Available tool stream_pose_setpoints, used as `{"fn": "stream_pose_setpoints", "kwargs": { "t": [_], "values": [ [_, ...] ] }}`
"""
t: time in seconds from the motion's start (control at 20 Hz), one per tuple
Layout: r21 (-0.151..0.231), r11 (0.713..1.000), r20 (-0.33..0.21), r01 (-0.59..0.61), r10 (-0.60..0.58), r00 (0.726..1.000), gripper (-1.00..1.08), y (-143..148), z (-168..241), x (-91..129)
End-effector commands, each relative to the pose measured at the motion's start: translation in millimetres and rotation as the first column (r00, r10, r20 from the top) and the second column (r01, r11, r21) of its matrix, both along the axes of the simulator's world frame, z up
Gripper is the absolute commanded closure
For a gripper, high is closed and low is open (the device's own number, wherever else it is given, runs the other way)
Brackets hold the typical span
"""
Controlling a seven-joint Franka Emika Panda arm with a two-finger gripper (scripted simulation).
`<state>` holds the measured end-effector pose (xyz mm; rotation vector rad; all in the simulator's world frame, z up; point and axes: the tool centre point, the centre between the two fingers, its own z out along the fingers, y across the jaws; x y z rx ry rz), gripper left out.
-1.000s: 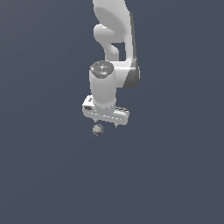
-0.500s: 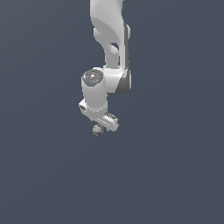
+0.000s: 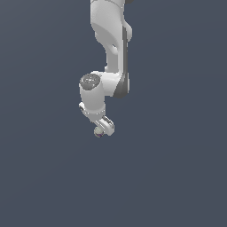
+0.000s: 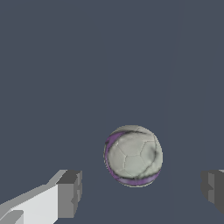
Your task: Pick up the object and move it to a goal position.
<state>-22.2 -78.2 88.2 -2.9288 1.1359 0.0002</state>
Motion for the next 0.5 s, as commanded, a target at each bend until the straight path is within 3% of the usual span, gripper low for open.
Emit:
{"fn": "stream_pose_setpoints", "kwargs": {
  "t": [0.0, 0.45],
  "values": [
    [0.0, 1.0, 0.0, 0.014, -0.014, 1.0, -0.92, -1, -1, -1],
    [0.0, 1.0, 0.0, 0.012, -0.012, 1.0, -0.92, -1, -19, -1]
  ]
}}
